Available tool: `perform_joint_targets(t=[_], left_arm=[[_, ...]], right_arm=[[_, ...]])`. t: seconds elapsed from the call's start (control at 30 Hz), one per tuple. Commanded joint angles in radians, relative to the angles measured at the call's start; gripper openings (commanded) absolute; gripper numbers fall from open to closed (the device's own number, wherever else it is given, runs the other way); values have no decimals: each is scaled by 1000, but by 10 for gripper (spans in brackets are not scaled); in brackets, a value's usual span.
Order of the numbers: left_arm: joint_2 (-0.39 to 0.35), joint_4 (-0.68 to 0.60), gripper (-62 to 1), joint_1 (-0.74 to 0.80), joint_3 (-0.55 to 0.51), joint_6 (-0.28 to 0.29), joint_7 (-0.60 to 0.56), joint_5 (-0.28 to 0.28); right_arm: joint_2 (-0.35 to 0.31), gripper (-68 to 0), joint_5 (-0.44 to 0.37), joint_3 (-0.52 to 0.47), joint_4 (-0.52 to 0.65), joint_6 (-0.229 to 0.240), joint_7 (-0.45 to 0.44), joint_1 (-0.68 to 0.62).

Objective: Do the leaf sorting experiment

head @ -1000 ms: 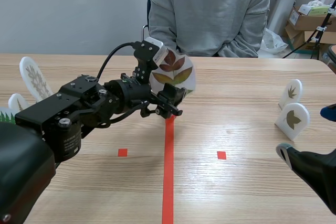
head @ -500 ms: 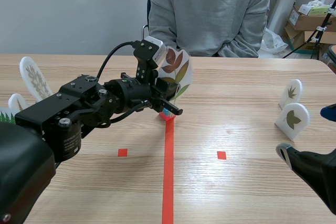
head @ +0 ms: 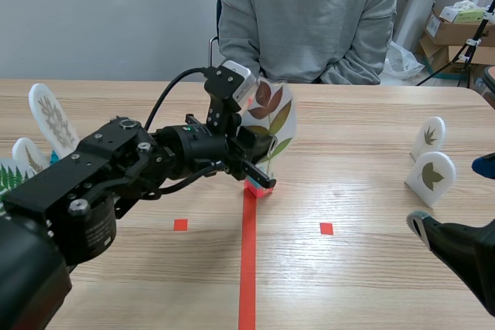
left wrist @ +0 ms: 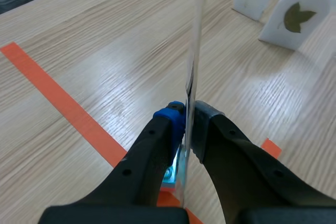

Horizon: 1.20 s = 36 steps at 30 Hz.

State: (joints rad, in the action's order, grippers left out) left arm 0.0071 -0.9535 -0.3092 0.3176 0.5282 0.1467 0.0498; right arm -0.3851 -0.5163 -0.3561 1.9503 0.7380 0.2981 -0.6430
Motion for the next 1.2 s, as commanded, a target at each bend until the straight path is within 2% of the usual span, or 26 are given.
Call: perform_joint_targets(t=[0.0,0.2,0.37,0.47,0.63,0.93,1.17], left_arm=[[-16,-84,-578,37,-5,15,-5,17],[-81,-344,-580,235,-44,13,28,90],[-114,-516,-580,394,-171,2,27,138],[-120,-573,-580,465,-260,-10,26,164],[-133,-577,-580,519,-380,-42,14,169],[-204,-557,-580,527,-541,-119,7,167],[-252,-457,-579,528,-606,-119,-17,168]], right_arm=[[-3,4,-7,-1,-1,8,-8,11],[-3,4,-7,-1,-1,8,-8,11],[-5,4,-7,-1,-1,8,-8,14],[-6,4,-7,-1,-1,8,-5,24],[-8,4,-7,0,-1,8,0,34],[-11,4,-8,4,-1,8,14,51],[-11,4,-8,4,-1,8,18,62]])
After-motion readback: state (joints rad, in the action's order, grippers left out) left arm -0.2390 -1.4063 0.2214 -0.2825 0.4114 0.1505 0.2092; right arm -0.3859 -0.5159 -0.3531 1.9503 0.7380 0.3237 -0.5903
